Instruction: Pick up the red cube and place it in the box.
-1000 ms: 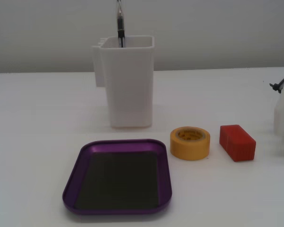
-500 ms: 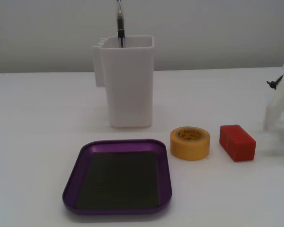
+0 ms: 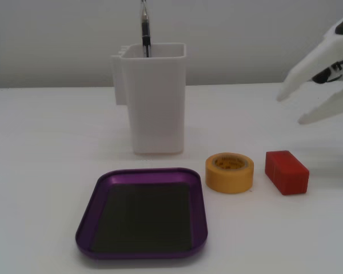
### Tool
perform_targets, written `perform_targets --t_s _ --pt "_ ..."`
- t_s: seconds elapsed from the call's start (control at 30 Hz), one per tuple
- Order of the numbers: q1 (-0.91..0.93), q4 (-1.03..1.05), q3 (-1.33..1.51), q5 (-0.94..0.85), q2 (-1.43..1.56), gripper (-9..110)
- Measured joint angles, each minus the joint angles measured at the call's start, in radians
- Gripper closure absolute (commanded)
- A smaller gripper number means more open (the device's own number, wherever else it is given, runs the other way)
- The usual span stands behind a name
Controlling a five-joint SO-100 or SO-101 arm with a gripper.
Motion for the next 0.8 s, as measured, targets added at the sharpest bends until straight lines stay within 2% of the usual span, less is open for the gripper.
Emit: perform_targets --t_s 0.2,0.4,0.63,0.8 --pt "-0.011 0.028 -0.241 0.000 -0.360 90" --pt "-0.009 0.238 -0.568 0.000 -0.819 89" --pt "-0.018 0.407 -0.868 -0.032 -1.212 74" --pt "-0.089 0.426 -0.948 -0.038 -1.335 73"
